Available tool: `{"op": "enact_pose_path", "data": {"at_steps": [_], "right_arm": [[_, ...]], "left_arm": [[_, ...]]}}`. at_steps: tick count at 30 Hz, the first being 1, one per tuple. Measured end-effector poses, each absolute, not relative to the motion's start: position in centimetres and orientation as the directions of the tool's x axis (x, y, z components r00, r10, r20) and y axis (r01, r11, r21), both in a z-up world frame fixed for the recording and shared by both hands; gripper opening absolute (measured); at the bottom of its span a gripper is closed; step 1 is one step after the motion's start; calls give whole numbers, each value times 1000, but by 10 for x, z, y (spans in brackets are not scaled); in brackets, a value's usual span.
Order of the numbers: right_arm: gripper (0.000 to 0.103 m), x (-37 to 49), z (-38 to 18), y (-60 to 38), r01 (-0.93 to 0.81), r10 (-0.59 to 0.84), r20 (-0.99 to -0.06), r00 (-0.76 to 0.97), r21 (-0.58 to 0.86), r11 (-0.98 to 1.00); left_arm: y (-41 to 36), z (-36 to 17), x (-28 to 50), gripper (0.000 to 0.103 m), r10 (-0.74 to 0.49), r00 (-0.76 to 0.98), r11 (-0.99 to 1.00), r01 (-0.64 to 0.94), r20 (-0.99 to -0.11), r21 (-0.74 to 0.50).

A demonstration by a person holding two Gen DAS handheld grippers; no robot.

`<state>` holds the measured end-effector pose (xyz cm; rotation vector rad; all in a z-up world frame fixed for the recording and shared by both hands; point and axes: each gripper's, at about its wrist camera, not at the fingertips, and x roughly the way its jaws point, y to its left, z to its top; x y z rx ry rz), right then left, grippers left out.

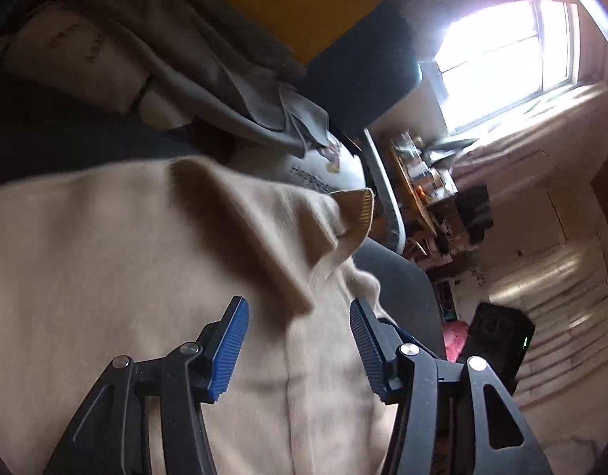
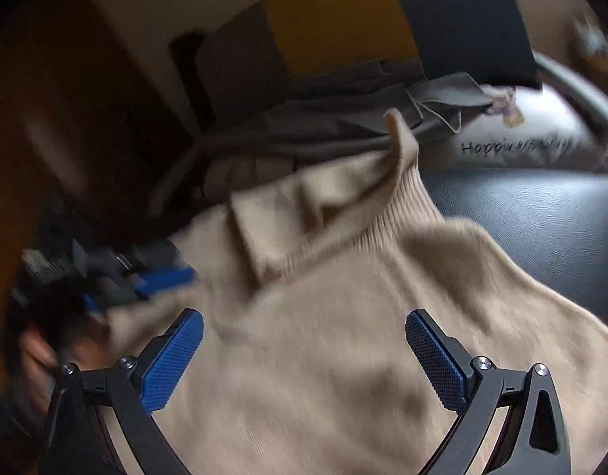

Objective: Fold clothes

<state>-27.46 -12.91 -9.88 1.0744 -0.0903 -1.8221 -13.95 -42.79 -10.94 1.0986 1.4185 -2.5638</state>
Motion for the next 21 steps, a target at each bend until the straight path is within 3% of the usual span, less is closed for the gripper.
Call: {"op": "enact_pose_path", "data": {"at_steps": [4,9,13,15,18,21], "right_arm": [[103,-331,-99,-129,554,-879,-471,-77,713,-431],[103,-369,-115,-160,463,-890,-456,-5,788,-406],[103,-377,-130,-182,438,-886,-458,76,813,-384],[103,-385,-126,-191,427,-905,-417,78,834,-348],[103,-397,-121,-206,411,-932,-354,80,863,-293],[103,-408,-115,-220,400,-950,-303,79,882,-248]], "left_arm": [[-437,-121,-169,54,316,-740,-581,344,-594,-738],[-442,-130,-189,51,333,-748,-556,336,-574,-760],[-444,-126,-204,18,378,-756,-564,270,-535,-780],[-455,-127,-209,18,410,-790,-493,229,-456,-839],[-488,-131,-207,21,359,-856,-376,232,-372,-897],[-525,-138,-201,29,251,-882,-309,318,-399,-896]]}}
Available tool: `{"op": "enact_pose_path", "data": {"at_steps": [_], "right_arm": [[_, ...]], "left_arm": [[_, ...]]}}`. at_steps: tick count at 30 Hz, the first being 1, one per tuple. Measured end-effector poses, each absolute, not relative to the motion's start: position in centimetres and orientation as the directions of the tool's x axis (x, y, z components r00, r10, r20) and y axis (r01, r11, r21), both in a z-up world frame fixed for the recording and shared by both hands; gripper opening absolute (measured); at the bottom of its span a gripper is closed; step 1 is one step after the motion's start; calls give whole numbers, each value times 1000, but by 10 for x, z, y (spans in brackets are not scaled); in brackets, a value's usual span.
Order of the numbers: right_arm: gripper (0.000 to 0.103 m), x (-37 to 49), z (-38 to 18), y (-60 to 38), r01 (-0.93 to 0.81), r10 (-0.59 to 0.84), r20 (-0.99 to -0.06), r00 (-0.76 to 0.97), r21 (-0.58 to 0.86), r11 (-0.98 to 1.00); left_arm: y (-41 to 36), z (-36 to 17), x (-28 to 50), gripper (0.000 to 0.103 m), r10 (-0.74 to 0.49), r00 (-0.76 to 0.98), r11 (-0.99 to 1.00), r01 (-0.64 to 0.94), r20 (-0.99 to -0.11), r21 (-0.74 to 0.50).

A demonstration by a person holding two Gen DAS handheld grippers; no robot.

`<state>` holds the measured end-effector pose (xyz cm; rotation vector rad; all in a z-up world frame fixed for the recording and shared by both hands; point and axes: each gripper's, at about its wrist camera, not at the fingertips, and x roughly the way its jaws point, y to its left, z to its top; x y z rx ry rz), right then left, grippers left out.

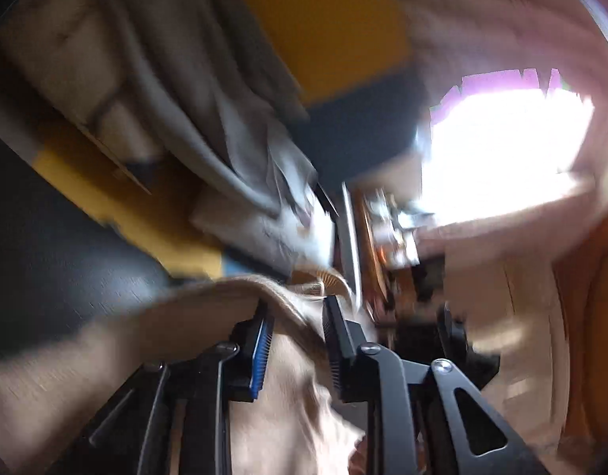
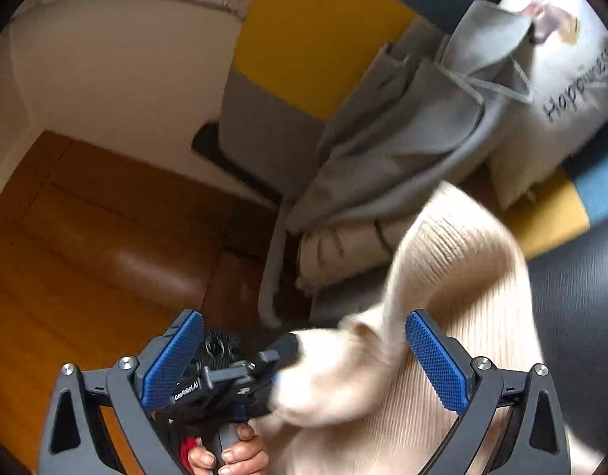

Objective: Fold clothes

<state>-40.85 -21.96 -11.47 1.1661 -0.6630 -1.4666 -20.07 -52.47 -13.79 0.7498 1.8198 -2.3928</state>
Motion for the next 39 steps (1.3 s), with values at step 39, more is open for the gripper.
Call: {"op": "enact_pose_path", "data": {"at_steps": [39], "right_arm": [[103,-279,-108,184,299,-674,-623,-398,606,-737]], "left_arm": [[-292,-87,-17,45,-57,-679,-909,339,-732,-244]]}}
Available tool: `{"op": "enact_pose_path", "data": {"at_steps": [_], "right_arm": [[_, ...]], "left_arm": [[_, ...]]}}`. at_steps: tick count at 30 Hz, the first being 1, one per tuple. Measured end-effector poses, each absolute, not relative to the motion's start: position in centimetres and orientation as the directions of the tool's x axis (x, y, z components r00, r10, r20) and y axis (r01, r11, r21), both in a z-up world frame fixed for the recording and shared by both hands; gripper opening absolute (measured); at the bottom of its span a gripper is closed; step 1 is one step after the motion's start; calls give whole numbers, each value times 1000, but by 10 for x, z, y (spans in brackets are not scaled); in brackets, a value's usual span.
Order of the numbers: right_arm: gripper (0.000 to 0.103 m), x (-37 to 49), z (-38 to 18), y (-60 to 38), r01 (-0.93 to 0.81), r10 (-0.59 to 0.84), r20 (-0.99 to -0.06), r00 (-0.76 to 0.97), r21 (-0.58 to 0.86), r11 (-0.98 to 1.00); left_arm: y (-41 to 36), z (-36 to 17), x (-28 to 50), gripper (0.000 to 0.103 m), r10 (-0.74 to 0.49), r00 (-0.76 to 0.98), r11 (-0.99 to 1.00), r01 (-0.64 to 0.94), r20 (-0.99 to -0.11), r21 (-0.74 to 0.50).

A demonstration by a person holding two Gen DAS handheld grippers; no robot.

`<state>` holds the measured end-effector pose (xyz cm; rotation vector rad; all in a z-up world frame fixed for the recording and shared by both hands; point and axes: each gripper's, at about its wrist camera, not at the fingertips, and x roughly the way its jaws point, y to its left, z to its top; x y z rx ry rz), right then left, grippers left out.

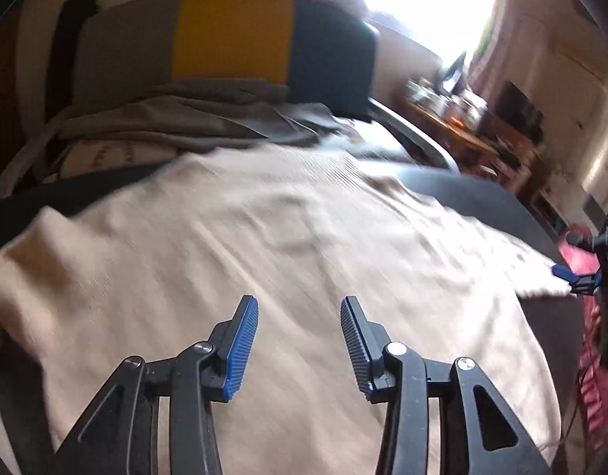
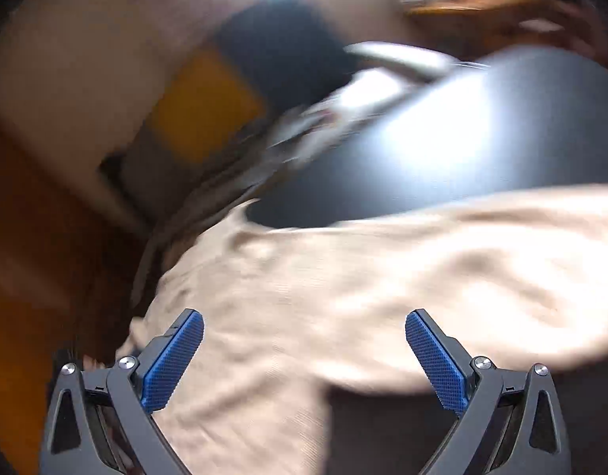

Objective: Fold clothes

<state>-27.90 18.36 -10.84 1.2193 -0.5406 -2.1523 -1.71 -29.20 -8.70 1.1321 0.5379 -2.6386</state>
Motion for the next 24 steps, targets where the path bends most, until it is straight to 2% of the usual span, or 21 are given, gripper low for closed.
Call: {"op": "enact_pose_path", "data": {"at_steps": [4,9,14,23,24], "right_arm": [[103,-272,-125,320,7,-563,-608,-560,676,-737],[103,-278,-154,403,-204,-486,-584,-650,751,-629],[103,-296,-166,415,-247,-437,-553,-709,776,-581],[103,-332,-161,388,-300,-298,-631,-716,664,-685],[98,-334,-160,383,-298,-282,-646,-709,638,-710]], "left_arm": [[-257,-104,-7,46,0,-643,-910,319,-766,-267],[-253,-111,7,46,8,-654,-893,336,-757,-300],[-252,-113,10,46,15,-657,-884,344,-753,-318],[-255,-115,16,51,42,-672,-862,349,-739,-367],[-256,-115,18,51,48,-676,-859,348,-735,-377]]}}
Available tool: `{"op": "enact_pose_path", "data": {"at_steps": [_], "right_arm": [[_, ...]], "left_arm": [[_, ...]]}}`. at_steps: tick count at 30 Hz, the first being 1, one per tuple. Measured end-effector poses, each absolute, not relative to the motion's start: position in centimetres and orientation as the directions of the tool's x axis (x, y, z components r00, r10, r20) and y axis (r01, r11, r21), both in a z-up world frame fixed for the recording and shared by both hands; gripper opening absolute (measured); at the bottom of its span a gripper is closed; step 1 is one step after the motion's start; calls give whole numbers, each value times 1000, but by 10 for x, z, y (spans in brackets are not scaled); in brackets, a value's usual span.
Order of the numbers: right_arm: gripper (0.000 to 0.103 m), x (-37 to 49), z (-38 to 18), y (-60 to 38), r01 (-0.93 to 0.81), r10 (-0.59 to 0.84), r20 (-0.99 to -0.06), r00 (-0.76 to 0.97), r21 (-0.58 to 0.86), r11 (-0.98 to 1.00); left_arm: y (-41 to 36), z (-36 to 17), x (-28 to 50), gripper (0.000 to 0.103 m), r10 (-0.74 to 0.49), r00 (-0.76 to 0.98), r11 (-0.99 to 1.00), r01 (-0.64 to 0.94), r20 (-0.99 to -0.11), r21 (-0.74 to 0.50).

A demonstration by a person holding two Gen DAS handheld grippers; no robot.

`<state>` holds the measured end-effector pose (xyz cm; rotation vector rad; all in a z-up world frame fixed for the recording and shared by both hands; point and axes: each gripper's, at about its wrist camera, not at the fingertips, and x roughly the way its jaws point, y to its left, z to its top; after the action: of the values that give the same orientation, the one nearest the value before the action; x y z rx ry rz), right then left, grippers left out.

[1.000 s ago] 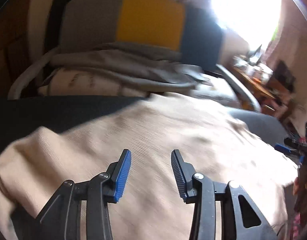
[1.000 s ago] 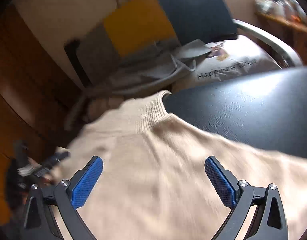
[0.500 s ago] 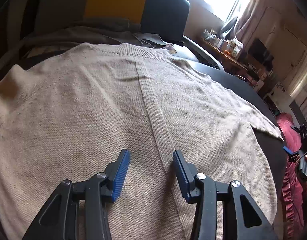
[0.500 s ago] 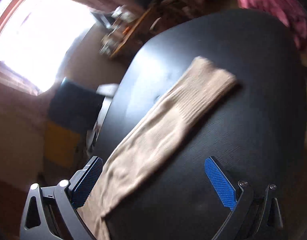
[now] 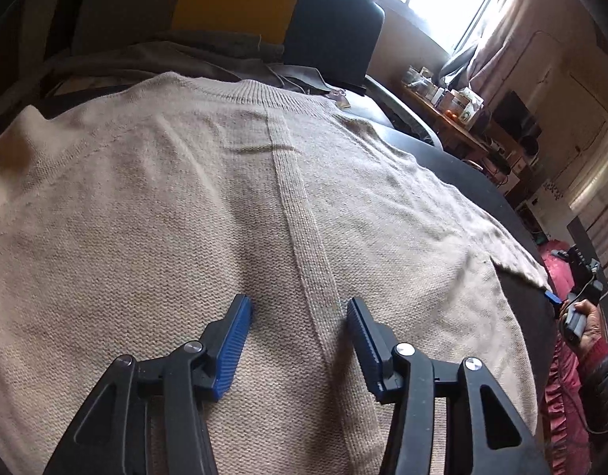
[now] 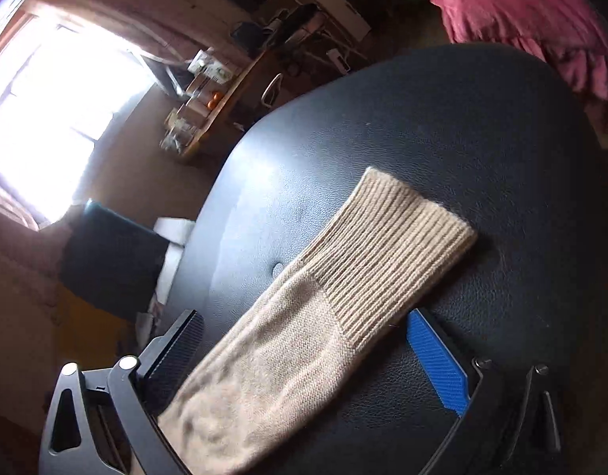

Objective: Fold clothes

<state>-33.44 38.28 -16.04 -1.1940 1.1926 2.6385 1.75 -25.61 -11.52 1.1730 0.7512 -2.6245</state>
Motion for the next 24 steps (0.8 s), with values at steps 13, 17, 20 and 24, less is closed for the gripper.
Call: {"op": "enact_pose_path", "data": {"at_steps": [13,17,20,24], "right_arm": [[21,-343,-174,401,-314,-362,-648,-670,689,-653],[21,-357,-136,353,-133,-450,-565,-691,712,-690],[21,-369,-101,284,66,-579,-515,-633,709,-702],[21,-366,-84,172,264,-712,-493,-500,697,-667]], "left_arm": [[-262,-116,23,51,80,-698,-839,338,-711,-426],[-262,-116,23,51,84,-701,-837,336,-708,-432],[-262,-117,23,51,87,-700,-837,334,-709,-433],[-262,-117,22,52,86,-698,-840,333,-711,-429]]}}
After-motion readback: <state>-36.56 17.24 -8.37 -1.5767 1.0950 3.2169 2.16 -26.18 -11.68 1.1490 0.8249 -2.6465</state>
